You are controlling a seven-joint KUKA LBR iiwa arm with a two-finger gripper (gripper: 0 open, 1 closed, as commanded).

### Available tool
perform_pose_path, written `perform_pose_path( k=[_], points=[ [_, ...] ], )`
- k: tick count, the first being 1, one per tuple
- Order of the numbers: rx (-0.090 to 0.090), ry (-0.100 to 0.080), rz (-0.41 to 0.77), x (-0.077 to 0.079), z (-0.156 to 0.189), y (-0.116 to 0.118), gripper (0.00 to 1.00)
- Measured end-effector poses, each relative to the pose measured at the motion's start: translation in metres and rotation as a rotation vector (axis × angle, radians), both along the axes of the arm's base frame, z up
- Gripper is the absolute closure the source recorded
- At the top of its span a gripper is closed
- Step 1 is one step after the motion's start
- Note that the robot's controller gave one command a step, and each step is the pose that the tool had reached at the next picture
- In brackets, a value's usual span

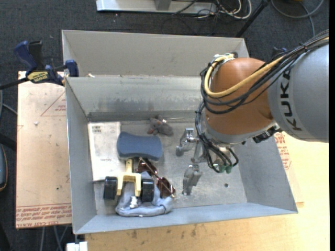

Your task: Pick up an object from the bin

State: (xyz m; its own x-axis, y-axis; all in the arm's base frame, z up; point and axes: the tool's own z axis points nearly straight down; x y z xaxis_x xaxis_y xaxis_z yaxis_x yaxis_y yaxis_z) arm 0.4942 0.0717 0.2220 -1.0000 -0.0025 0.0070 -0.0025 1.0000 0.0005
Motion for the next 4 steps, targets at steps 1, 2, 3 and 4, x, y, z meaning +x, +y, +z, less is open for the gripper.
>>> perform_pose_path(
  k=[1,2,3,4],
  points=[
    [0.000,-0.007,-0.002,0.002,0.003,0.000,0.00],
    [0.002,-0.014,-0.032,0.010,-0.051,0.022,0.00],
    [0.001,-0.007,0.092,0.010,-0.092,0.026,0.00],
    [-0.001,-0.005,-0.012,-0.006,-0.135,0.100,1.00]
  ],
)
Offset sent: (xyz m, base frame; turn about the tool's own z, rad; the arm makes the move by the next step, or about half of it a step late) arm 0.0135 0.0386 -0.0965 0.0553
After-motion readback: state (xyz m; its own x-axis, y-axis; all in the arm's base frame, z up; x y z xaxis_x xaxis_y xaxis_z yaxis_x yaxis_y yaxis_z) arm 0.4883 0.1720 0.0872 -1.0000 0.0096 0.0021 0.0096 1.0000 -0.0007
